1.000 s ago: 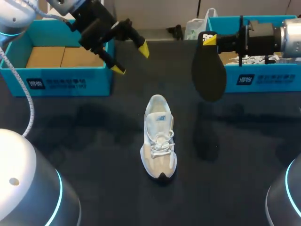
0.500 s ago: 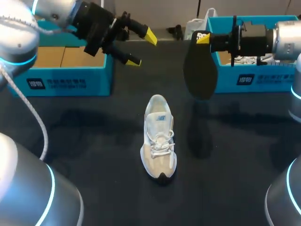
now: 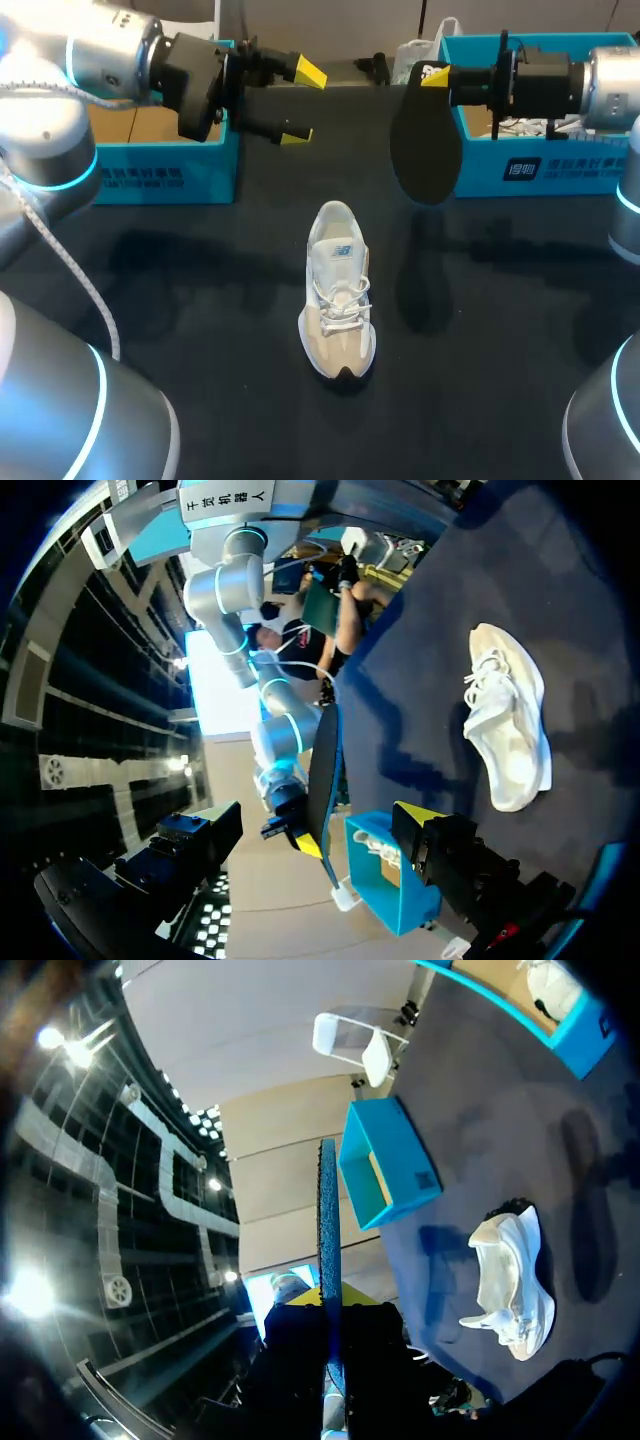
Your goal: Take the shoe out of the shoebox, open the shoe tongue, remove and reinsert the insole, then place the shoe into the shoebox
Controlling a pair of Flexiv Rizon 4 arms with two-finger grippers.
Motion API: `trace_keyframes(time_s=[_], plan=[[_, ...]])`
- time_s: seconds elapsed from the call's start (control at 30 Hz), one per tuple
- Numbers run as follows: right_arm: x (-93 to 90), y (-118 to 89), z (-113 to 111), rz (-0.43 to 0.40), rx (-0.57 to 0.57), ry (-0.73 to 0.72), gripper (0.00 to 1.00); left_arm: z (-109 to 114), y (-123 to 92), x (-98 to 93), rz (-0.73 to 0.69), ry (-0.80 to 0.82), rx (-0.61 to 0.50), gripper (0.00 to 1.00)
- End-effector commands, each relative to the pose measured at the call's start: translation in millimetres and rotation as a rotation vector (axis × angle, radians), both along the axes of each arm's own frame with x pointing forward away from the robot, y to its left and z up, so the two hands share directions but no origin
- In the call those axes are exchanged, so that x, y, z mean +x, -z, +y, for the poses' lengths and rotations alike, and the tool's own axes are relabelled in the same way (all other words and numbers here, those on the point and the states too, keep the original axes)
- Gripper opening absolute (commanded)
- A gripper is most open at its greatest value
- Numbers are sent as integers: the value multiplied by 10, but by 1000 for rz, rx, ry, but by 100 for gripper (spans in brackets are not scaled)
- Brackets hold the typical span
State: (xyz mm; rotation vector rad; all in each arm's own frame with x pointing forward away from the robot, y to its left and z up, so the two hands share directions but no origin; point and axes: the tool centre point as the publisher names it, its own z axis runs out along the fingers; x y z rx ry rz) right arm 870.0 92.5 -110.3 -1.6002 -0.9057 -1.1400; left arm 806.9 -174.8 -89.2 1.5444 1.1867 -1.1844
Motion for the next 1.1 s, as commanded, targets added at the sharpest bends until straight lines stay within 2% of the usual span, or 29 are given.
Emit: trace_keyframes(time_s=[0.03, 0.2, 0.47, 0.97, 1.1], plan=[[32, 15, 123, 48, 29, 8, 0, -55, 108, -14, -5, -9, -109, 100], [42, -69, 238, 92, 37, -3, 0, -140, 143, 39, -17, -44, -156, 100], [99, -176, 416, 94, 49, -2, 0, -291, 102, 96, -21, -91, -217, 100], [147, -170, 668, 99, 57, -42, 0, -578, 42, 152, 13, -119, -274, 100], [153, -168, 682, 99, 59, -42, 0, -648, 41, 156, 22, -118, -283, 76]])
